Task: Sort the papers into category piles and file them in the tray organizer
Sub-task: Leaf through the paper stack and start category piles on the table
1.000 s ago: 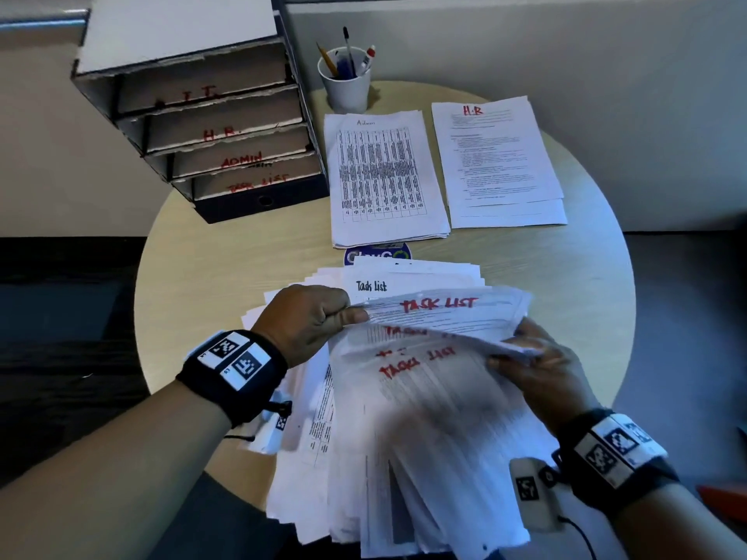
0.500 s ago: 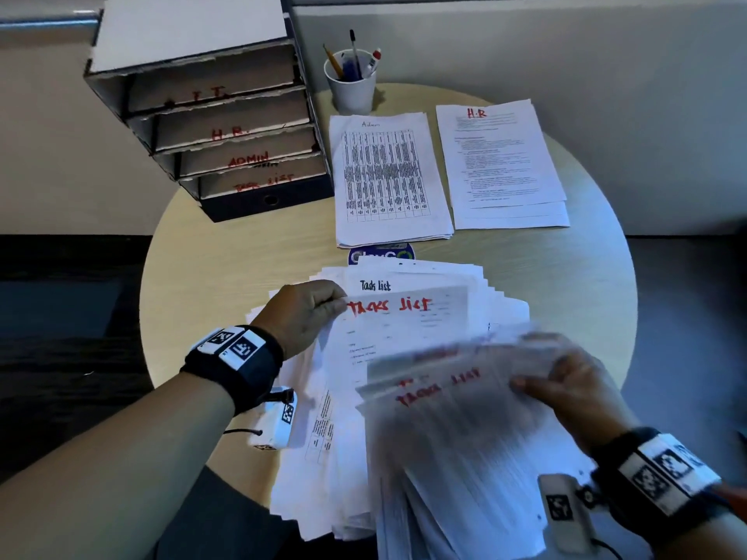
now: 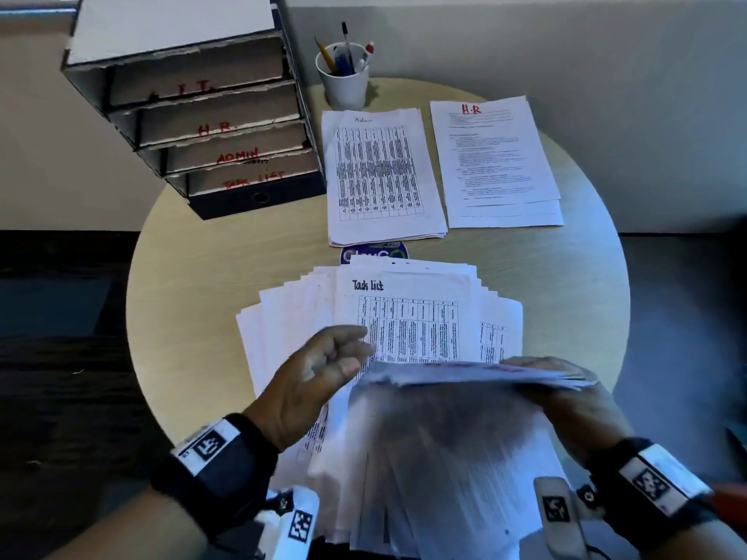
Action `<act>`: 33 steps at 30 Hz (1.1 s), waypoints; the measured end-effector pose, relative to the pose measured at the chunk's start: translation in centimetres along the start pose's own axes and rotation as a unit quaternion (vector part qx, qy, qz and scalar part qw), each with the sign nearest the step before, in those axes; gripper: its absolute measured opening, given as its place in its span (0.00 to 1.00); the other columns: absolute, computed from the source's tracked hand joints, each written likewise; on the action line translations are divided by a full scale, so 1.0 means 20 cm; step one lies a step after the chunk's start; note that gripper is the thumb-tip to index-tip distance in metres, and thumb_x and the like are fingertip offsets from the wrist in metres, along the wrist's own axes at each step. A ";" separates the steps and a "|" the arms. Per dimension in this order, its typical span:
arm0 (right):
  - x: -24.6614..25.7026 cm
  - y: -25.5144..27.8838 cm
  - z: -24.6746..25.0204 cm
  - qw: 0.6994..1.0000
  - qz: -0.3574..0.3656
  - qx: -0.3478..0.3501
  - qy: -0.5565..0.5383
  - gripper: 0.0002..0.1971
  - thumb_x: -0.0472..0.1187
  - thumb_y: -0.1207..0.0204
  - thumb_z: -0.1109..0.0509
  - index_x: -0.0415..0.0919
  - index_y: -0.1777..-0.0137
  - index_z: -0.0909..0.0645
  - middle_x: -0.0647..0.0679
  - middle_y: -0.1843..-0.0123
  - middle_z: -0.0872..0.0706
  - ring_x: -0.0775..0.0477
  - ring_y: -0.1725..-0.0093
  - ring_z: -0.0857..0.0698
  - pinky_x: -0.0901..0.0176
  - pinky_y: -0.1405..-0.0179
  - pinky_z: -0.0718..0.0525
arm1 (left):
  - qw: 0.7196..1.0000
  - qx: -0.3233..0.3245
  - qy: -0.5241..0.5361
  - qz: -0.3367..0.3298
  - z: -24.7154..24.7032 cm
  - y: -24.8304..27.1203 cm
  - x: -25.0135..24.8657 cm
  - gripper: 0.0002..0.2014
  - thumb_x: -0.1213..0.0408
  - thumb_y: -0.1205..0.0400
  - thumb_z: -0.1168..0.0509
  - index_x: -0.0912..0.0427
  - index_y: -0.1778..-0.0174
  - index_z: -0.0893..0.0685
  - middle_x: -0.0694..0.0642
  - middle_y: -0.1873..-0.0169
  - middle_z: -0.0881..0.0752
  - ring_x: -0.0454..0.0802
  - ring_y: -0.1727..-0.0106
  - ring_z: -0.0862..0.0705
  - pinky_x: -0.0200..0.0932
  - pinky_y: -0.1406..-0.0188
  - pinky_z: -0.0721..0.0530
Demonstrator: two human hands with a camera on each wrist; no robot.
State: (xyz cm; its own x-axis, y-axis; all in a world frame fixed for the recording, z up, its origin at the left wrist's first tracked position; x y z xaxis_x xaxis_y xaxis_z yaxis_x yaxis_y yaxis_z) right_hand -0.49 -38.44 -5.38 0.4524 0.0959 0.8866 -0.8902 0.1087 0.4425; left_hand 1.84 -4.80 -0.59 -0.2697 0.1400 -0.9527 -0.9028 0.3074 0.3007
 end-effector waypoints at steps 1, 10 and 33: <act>0.01 0.00 0.00 1.000 0.008 -0.025 -0.012 0.07 0.24 0.29 0.26 0.35 0.57 0.11 0.47 0.62 0.08 0.52 0.65 0.13 0.71 0.68 0.18 | 0.999 -0.008 0.012 0.038 -0.01 0.00 0.06 0.28 0.44 0.30 0.34 0.51 0.35 0.20 0.46 0.46 0.11 0.38 0.40 0.15 0.32 0.42 0.20; 0.03 -0.12 -0.14 0.988 -0.046 -0.055 -0.135 0.09 0.22 0.25 0.33 0.34 0.51 0.16 0.46 0.68 0.10 0.56 0.76 0.15 0.69 0.79 0.22 | 0.987 0.056 -0.122 0.090 -0.13 -0.12 0.24 0.18 0.54 0.16 0.38 0.44 0.30 0.25 0.40 0.37 0.15 0.36 0.38 0.17 0.41 0.38 0.18; 0.00 -0.06 -0.05 1.000 0.019 0.002 -0.004 0.11 0.18 0.36 0.24 0.31 0.57 0.11 0.34 0.58 0.09 0.50 0.63 0.13 0.67 0.62 0.15 | 0.840 -0.014 -0.541 -0.034 0.14 -0.63 0.06 0.13 0.62 0.20 0.31 0.53 0.40 0.20 0.54 0.42 0.23 0.60 0.40 0.24 0.48 0.48 0.24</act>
State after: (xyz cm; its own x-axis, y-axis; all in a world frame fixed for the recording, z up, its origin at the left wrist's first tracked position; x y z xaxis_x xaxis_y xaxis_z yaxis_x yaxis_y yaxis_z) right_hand 0.63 -37.61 -6.13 0.4173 0.0924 0.9040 -0.9071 0.1020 0.4083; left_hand 13.85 -5.80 -5.34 0.2314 0.9016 -0.3654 -0.9154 0.3290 0.2321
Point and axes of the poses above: each hand's wrist, its own y-axis away from the middle knuckle, its own z-axis out of the back of the hand, x = y × z, the point moved 2 cm from there along -y, towards the middle knuckle
